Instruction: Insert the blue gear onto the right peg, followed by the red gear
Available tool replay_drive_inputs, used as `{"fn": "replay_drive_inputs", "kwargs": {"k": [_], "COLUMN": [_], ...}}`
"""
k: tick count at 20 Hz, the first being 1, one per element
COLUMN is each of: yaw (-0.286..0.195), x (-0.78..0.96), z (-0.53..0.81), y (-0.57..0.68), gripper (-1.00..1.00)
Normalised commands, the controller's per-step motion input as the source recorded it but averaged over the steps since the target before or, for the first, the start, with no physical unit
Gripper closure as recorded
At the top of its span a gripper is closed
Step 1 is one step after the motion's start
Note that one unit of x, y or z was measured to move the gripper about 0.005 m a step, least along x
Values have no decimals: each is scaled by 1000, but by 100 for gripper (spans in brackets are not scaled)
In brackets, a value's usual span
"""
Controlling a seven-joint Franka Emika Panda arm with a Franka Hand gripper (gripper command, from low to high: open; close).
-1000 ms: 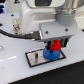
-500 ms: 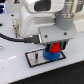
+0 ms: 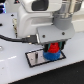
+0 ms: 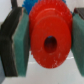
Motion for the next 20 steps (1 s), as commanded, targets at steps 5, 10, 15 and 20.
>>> {"fn": "replay_drive_inputs", "kwargs": {"k": [5,10,15,20], "yaw": [0,0,0,0], "x": [47,76,113,95], "z": [137,56,-67,-140], "y": [78,94,21,-17], "gripper": [100,100,100,100]}}
